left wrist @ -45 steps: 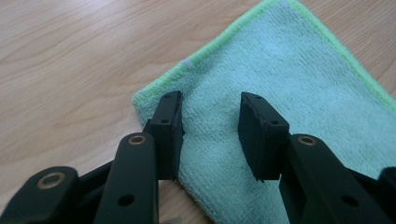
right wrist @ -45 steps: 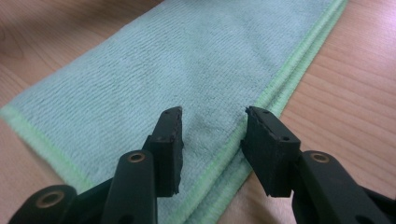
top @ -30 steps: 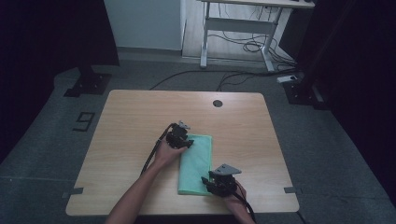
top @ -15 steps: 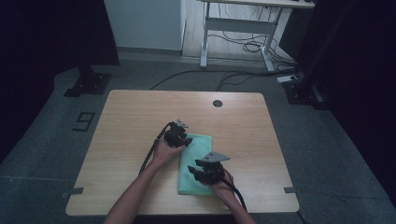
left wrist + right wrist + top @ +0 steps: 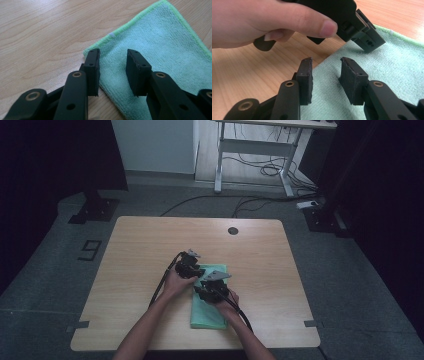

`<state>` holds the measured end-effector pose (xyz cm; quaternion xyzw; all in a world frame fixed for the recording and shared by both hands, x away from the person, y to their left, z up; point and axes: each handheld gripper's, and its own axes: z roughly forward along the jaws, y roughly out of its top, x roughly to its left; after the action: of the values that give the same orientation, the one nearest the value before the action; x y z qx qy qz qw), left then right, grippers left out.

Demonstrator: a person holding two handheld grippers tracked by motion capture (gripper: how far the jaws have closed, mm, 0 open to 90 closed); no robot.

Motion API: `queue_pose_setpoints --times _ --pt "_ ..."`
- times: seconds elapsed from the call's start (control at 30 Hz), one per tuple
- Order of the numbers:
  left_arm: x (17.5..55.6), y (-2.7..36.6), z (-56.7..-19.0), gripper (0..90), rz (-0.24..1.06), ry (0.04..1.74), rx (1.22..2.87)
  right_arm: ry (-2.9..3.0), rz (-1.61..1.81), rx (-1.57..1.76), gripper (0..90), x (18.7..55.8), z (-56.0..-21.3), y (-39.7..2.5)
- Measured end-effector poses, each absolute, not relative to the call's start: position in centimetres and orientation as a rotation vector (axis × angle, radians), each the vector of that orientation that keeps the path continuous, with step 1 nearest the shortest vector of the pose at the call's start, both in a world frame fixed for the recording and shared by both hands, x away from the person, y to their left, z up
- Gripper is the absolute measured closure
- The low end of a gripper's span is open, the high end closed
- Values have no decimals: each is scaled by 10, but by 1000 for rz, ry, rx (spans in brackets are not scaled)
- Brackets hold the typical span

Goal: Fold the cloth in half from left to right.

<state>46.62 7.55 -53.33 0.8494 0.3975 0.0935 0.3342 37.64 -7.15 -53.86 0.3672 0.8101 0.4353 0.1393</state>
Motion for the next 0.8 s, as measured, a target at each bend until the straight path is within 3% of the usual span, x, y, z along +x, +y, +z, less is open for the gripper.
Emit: queue_pose_setpoints --times 0.33,0.8 --pt "466 73 -533 652 254 1073 2215 2410 1159 978 628 369 -548 -59" --pt "466 72 -533 657 256 1089 2207 2460 1171 832 589 320 -550 -67"
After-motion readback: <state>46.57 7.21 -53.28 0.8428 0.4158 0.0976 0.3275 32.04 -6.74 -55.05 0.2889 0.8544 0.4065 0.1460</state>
